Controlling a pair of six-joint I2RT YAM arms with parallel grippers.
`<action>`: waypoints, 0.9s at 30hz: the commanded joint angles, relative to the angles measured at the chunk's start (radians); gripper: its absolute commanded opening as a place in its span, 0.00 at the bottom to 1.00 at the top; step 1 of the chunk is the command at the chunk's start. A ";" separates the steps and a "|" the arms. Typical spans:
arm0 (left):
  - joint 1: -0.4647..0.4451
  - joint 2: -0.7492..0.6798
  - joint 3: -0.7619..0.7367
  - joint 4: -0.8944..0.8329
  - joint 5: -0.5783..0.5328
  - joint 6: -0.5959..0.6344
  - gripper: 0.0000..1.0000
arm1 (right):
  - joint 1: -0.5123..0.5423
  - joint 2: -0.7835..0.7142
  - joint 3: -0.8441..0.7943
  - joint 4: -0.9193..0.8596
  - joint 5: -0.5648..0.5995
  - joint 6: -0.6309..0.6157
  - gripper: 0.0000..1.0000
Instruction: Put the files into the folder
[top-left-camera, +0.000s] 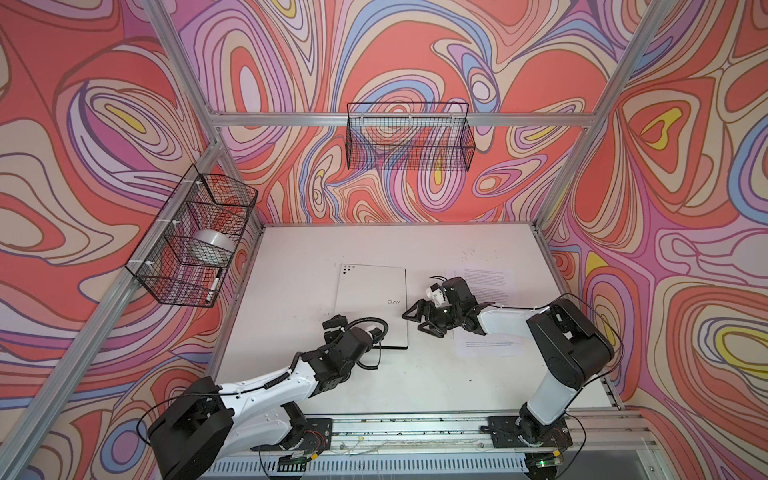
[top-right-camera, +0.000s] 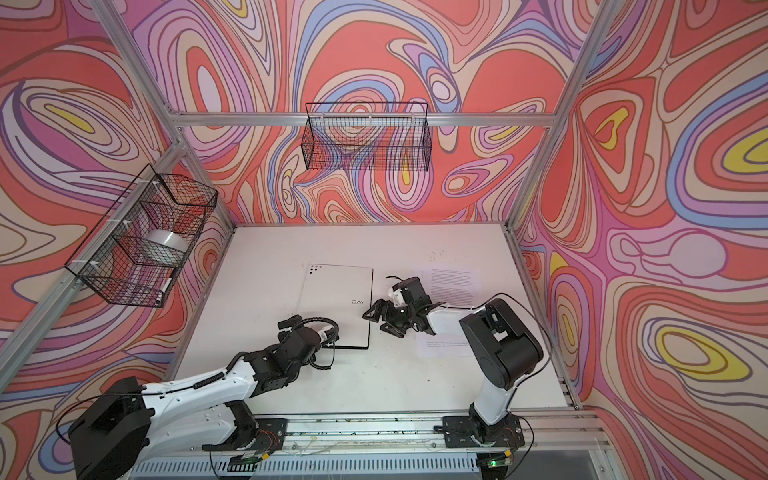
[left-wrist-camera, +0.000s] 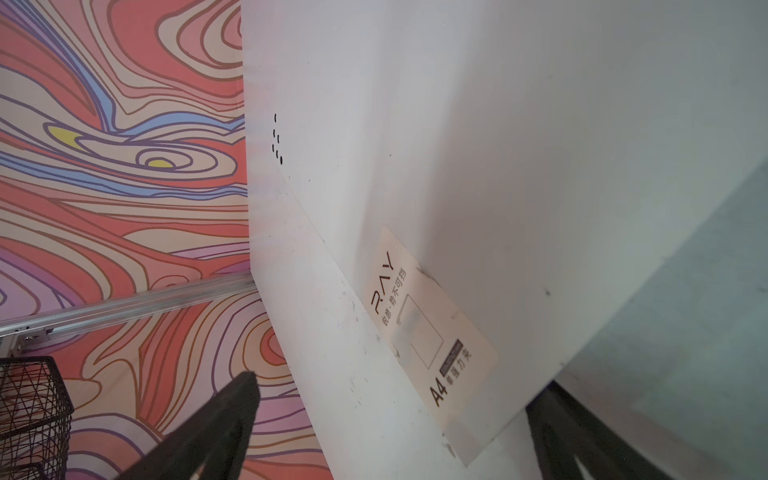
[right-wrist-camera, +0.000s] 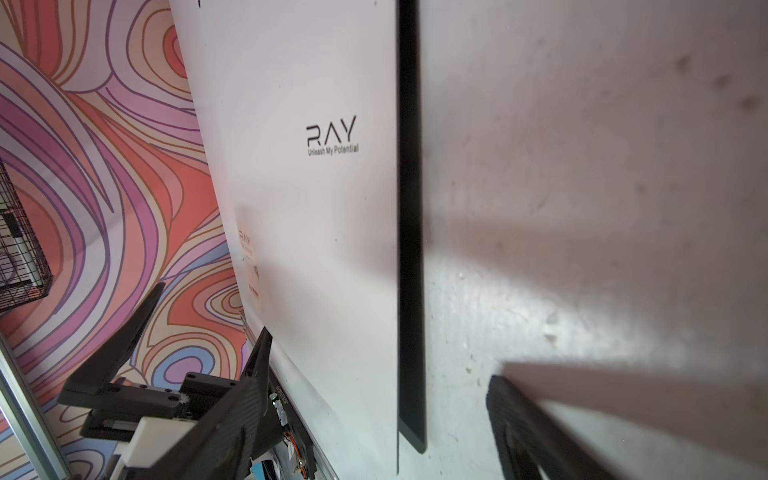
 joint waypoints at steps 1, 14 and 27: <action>-0.004 0.003 0.034 0.008 -0.025 -0.032 1.00 | 0.020 0.023 0.037 0.054 -0.025 0.008 0.89; -0.003 0.008 0.052 -0.024 -0.025 -0.079 1.00 | 0.044 0.096 0.031 0.194 -0.069 0.065 0.86; -0.001 0.002 0.070 -0.108 0.000 -0.146 1.00 | 0.045 0.221 0.011 0.553 -0.153 0.247 0.65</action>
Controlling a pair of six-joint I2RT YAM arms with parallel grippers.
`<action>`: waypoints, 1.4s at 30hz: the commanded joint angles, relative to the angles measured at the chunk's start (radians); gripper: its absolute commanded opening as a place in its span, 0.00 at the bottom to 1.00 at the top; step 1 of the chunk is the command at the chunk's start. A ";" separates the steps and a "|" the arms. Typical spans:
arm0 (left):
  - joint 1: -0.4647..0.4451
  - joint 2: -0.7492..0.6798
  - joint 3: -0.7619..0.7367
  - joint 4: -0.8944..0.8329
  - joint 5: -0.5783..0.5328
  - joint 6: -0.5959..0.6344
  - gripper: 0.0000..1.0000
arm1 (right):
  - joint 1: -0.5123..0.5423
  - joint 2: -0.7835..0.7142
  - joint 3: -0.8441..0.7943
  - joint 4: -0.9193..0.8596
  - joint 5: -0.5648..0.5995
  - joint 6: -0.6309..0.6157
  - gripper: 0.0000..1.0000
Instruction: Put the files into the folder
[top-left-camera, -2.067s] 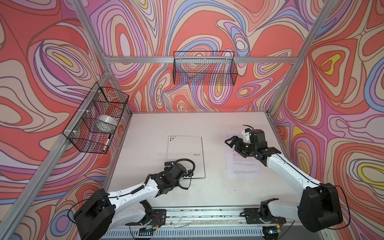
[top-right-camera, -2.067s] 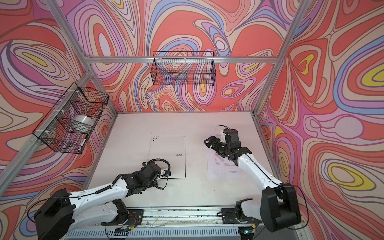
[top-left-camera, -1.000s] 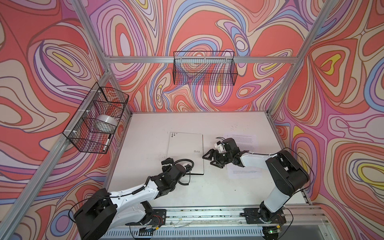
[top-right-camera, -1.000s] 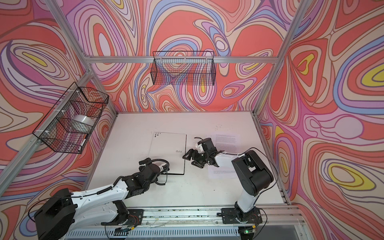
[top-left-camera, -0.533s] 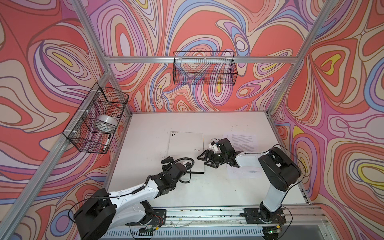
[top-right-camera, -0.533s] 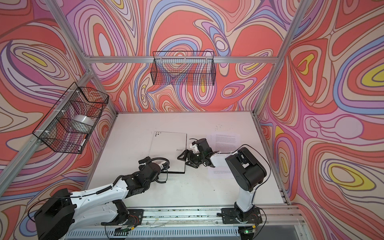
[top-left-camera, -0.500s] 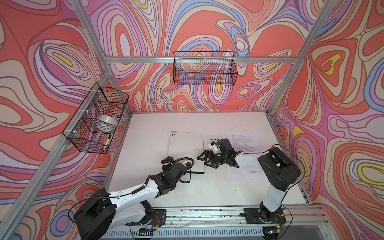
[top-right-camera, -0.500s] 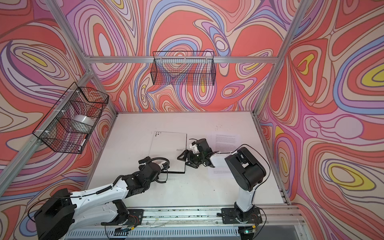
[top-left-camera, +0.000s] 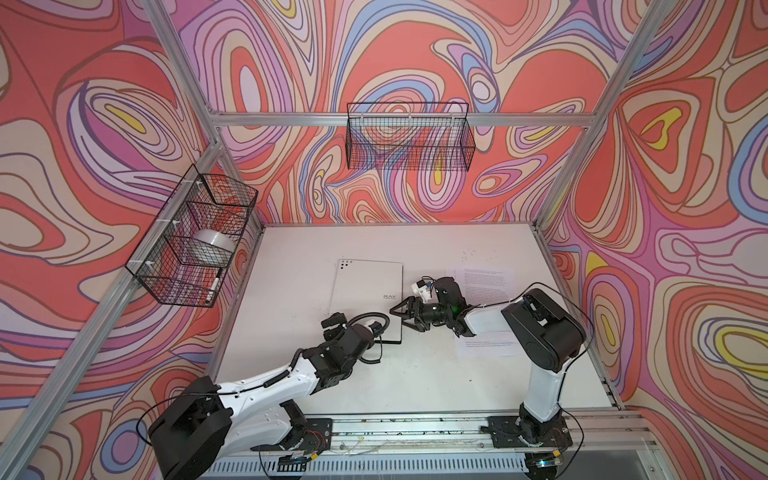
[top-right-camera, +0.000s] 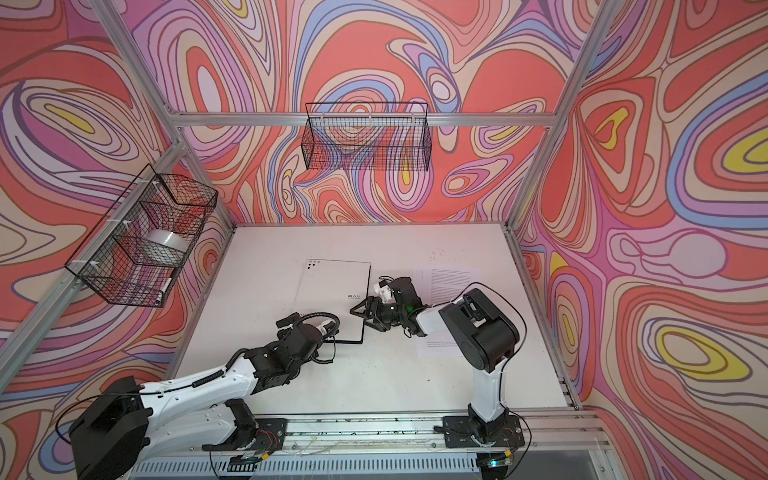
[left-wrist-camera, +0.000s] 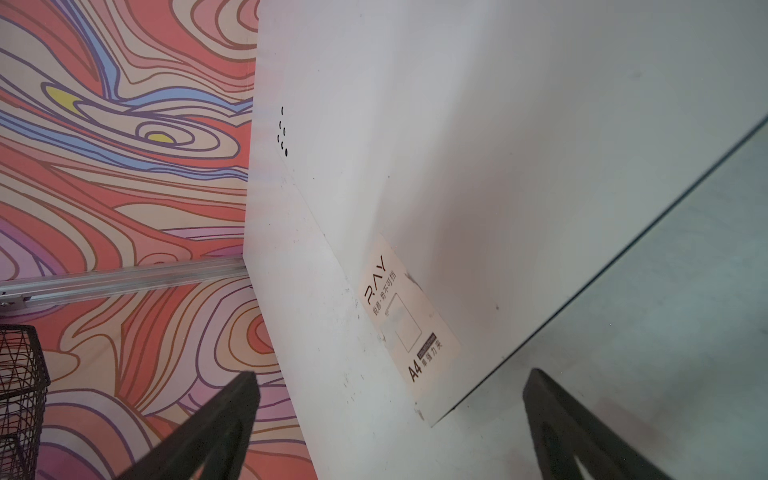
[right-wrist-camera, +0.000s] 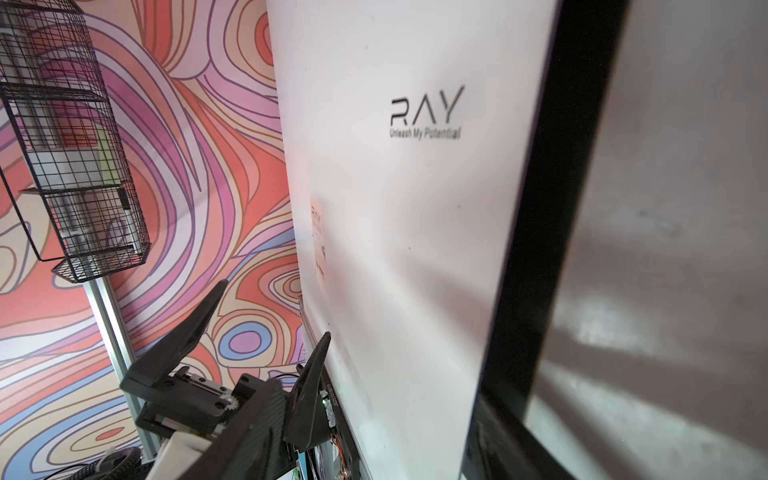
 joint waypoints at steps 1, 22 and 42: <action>-0.001 -0.006 0.027 -0.057 0.006 -0.036 1.00 | 0.008 0.047 -0.015 0.159 -0.032 0.078 0.63; 0.415 0.169 0.516 -0.519 0.437 -0.532 1.00 | 0.015 0.098 0.091 0.068 -0.008 0.049 0.06; 0.706 0.409 0.644 -0.515 0.957 -0.617 1.00 | 0.015 -0.099 0.181 -0.501 0.124 -0.274 0.00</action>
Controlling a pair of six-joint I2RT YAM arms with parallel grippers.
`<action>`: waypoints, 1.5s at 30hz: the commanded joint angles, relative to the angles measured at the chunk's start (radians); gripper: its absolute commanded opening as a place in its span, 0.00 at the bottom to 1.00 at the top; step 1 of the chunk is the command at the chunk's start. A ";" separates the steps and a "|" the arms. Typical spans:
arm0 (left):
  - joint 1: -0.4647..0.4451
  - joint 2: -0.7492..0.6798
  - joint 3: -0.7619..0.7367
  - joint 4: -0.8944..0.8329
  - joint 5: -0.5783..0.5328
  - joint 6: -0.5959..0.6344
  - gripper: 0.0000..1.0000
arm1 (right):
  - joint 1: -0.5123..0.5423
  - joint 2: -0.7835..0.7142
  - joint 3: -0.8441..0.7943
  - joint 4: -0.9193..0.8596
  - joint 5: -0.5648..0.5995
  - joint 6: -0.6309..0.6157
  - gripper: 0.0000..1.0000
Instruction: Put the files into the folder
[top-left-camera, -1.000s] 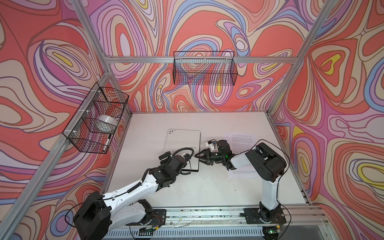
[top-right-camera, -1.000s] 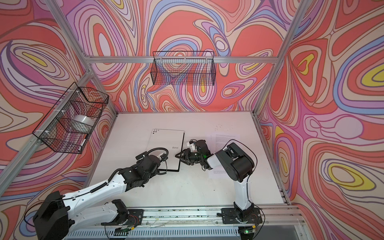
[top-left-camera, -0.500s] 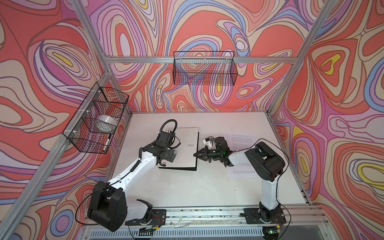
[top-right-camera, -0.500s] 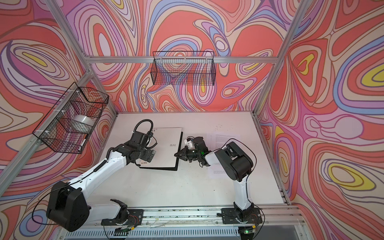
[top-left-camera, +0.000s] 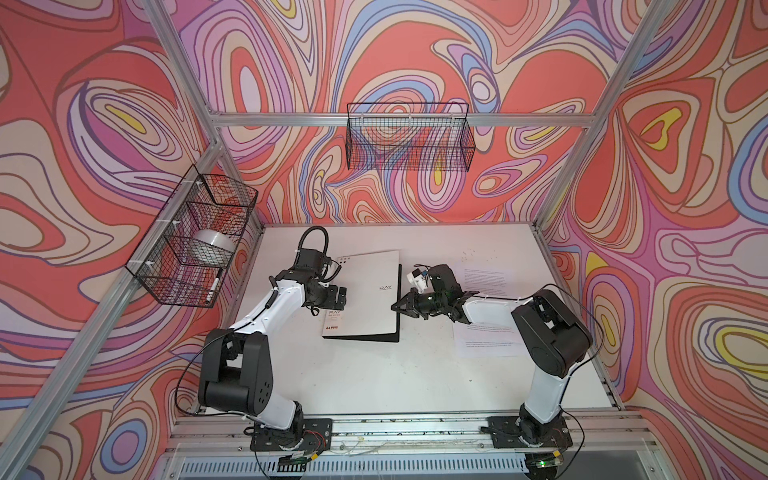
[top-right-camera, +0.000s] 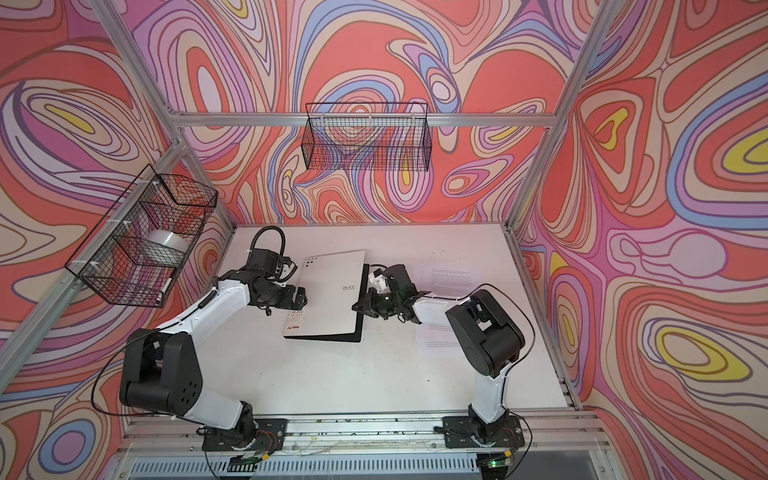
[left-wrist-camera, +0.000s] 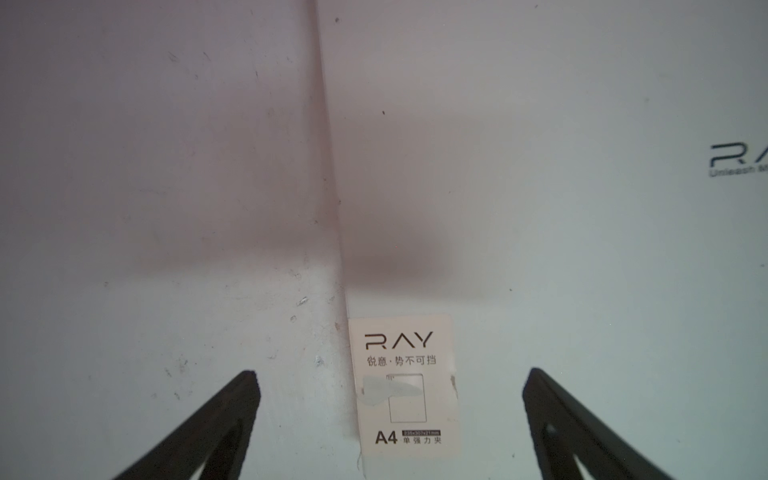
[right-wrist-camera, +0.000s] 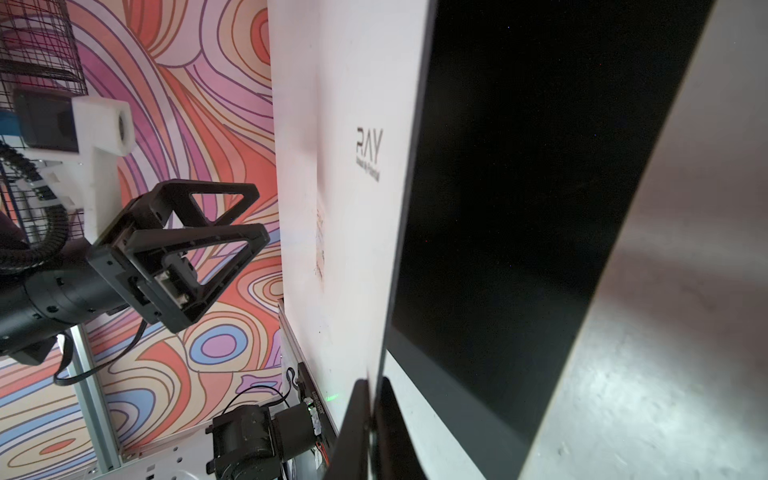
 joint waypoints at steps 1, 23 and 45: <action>0.006 0.001 0.021 -0.036 0.121 -0.009 1.00 | 0.006 -0.025 0.015 -0.146 0.058 -0.085 0.00; 0.058 0.060 0.097 -0.168 0.528 0.066 1.00 | -0.041 -0.120 0.091 -0.433 0.050 -0.290 0.00; 0.070 0.098 0.203 -0.191 0.527 0.059 1.00 | -0.110 -0.126 0.291 -0.688 -0.072 -0.430 0.04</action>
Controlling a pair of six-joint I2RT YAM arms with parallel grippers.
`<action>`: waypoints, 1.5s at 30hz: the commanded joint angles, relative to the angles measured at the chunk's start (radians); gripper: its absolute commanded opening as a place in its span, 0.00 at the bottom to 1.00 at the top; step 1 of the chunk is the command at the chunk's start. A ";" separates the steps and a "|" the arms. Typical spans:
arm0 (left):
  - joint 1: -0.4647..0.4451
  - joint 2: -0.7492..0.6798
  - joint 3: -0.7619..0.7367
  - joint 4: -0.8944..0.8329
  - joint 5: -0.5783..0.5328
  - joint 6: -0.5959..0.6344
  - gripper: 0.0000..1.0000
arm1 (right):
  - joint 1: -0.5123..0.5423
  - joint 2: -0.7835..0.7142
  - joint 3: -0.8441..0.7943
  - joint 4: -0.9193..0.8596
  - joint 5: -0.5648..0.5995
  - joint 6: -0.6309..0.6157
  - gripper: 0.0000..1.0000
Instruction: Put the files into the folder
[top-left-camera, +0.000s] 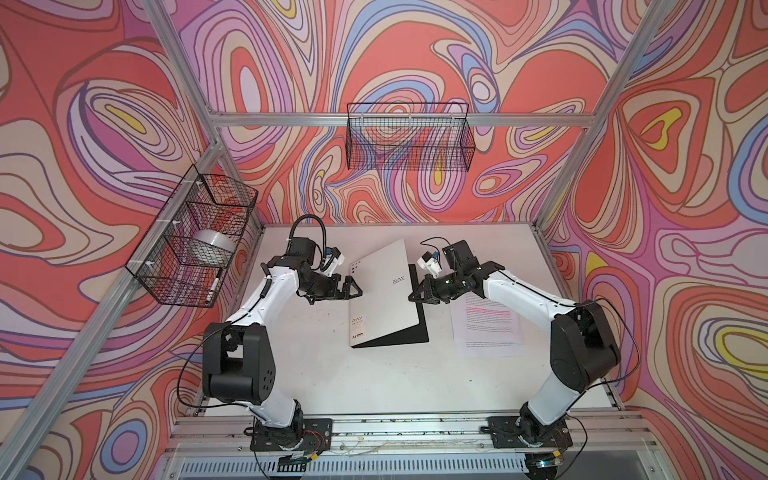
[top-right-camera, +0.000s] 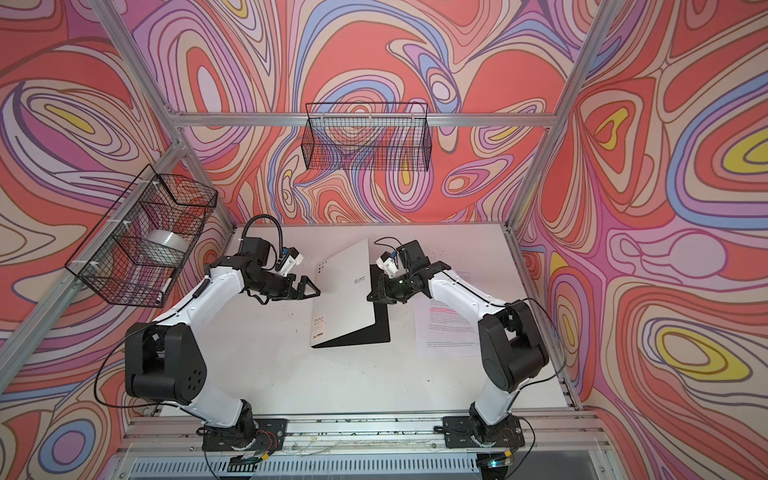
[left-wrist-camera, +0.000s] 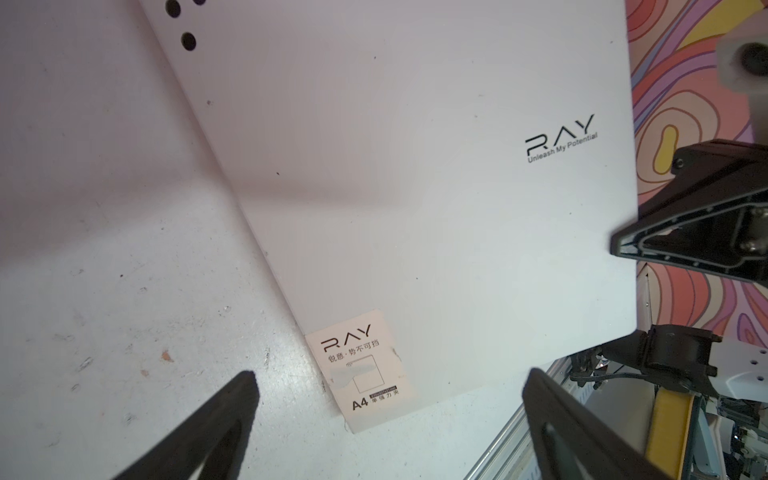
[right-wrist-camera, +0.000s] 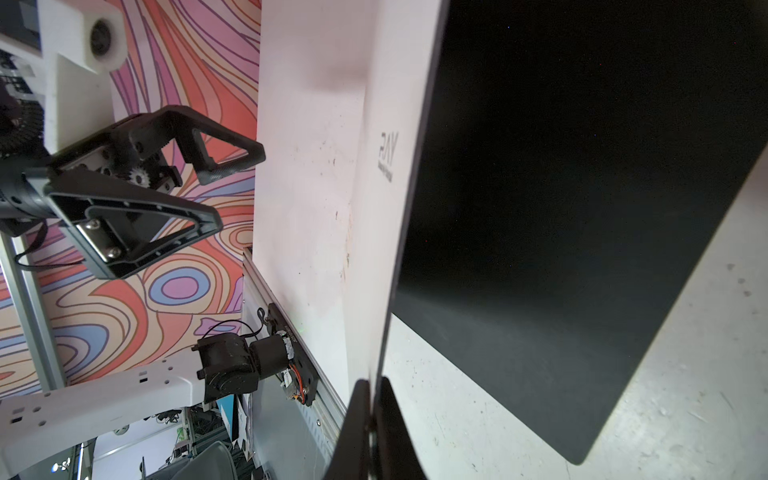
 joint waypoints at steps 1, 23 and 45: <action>0.006 0.039 0.032 -0.016 0.024 -0.015 1.00 | -0.003 0.018 0.022 0.007 -0.023 -0.011 0.06; -0.005 0.101 0.369 -0.151 -0.054 -0.155 1.00 | 0.028 0.055 0.081 0.237 -0.138 0.149 0.37; -0.155 0.369 0.863 -0.329 -0.311 -0.329 1.00 | 0.194 0.132 0.155 0.477 -0.041 0.318 0.53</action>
